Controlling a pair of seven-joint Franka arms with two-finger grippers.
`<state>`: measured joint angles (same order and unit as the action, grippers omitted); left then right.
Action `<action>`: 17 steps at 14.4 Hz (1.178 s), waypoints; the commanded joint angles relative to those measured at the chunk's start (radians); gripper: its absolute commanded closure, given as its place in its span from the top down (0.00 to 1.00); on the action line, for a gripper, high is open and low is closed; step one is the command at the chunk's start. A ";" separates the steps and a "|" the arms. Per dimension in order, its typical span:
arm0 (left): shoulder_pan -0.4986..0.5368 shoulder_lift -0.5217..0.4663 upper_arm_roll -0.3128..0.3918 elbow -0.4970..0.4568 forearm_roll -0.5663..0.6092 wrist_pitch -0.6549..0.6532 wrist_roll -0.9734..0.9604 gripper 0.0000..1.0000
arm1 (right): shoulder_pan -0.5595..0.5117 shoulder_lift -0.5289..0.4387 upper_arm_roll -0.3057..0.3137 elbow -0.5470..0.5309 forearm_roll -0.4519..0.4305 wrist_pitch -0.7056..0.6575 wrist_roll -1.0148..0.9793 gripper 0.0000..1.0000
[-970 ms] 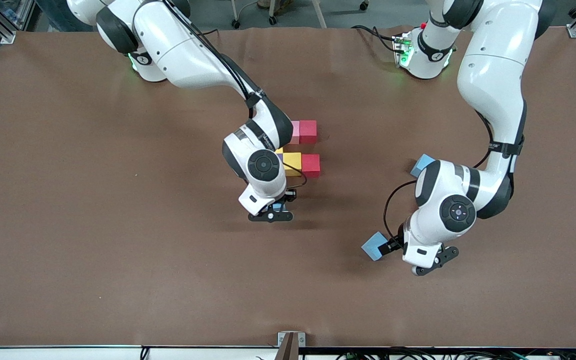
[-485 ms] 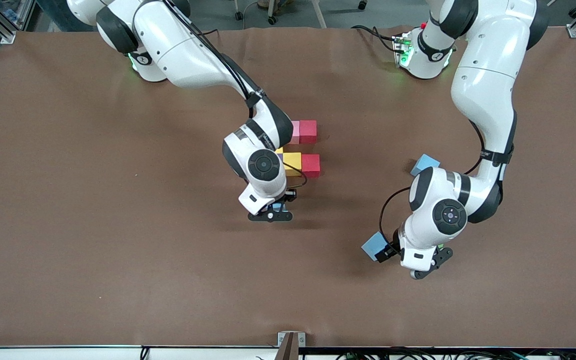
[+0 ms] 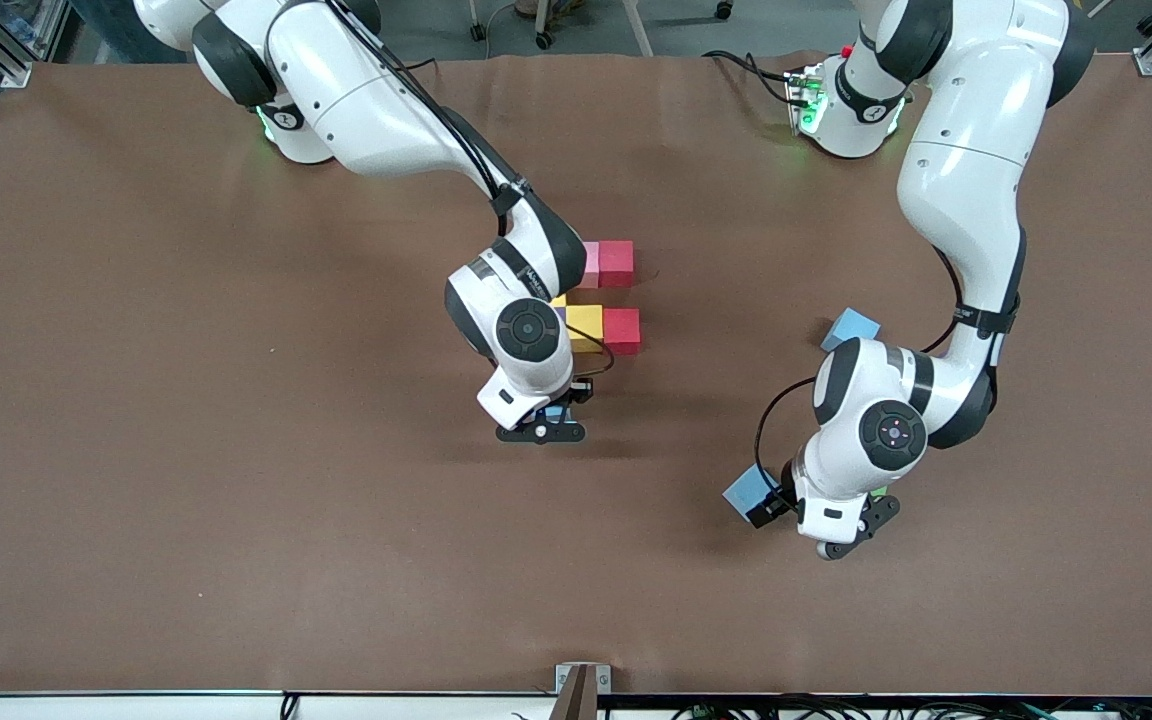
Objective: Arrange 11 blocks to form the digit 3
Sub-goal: 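Lift the light blue cube with the left gripper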
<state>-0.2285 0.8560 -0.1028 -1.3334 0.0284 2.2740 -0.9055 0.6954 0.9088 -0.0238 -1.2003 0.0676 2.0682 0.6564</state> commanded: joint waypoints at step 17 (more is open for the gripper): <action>-0.038 0.043 0.006 0.011 -0.016 0.098 -0.059 0.73 | 0.004 -0.033 -0.004 -0.058 -0.038 0.003 0.006 1.00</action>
<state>-0.2622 0.8951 -0.1013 -1.3286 0.0278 2.3639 -0.9557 0.6960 0.9087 -0.0249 -1.2096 0.0439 2.0666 0.6561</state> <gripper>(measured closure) 0.128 0.233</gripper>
